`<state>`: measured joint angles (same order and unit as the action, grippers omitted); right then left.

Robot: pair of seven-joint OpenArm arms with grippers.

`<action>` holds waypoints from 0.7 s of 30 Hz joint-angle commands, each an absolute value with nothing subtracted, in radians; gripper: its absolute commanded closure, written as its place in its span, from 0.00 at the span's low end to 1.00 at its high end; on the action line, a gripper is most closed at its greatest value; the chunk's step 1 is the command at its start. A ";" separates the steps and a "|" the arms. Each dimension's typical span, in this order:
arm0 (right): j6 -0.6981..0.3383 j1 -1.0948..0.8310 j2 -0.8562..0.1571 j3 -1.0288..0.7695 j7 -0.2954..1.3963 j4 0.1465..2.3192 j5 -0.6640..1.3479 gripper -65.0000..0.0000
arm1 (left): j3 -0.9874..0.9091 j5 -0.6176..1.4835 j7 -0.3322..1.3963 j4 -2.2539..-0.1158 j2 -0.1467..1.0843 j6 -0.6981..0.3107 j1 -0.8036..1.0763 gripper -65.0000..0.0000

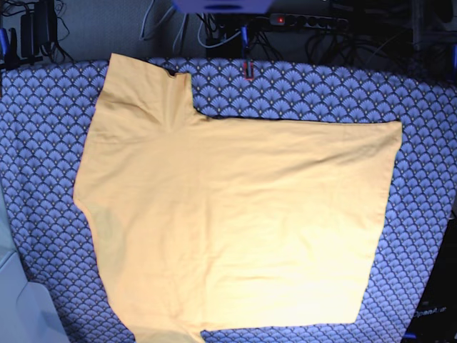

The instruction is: Fold the T-shirt properly

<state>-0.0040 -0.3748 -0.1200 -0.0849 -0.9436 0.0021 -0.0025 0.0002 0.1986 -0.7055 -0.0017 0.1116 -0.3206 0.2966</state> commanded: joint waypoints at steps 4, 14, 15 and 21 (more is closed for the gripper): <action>-0.013 -0.432 -0.145 -0.090 -1.082 0.000 0.001 1.00 | 0.001 0.252 -0.811 0.000 0.119 -0.409 0.363 1.00; -0.013 -0.522 -0.186 -0.093 -1.330 0.000 0.005 1.00 | 0.001 0.363 -1.110 0.000 0.114 -0.498 0.493 1.00; -0.012 -0.533 -0.188 -0.093 -1.363 0.000 0.005 1.00 | 0.001 0.361 -1.129 0.000 0.114 -0.504 0.503 1.00; -0.008 -0.558 -0.193 -0.093 -1.379 0.000 0.008 1.00 | 0.001 0.363 -1.254 0.000 0.111 -0.504 0.570 1.00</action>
<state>-0.0032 -0.5407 -0.1829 -0.0898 -1.3502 0.0017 0.0013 0.0010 0.3569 -1.2327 -0.0048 0.1078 -0.4995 0.5411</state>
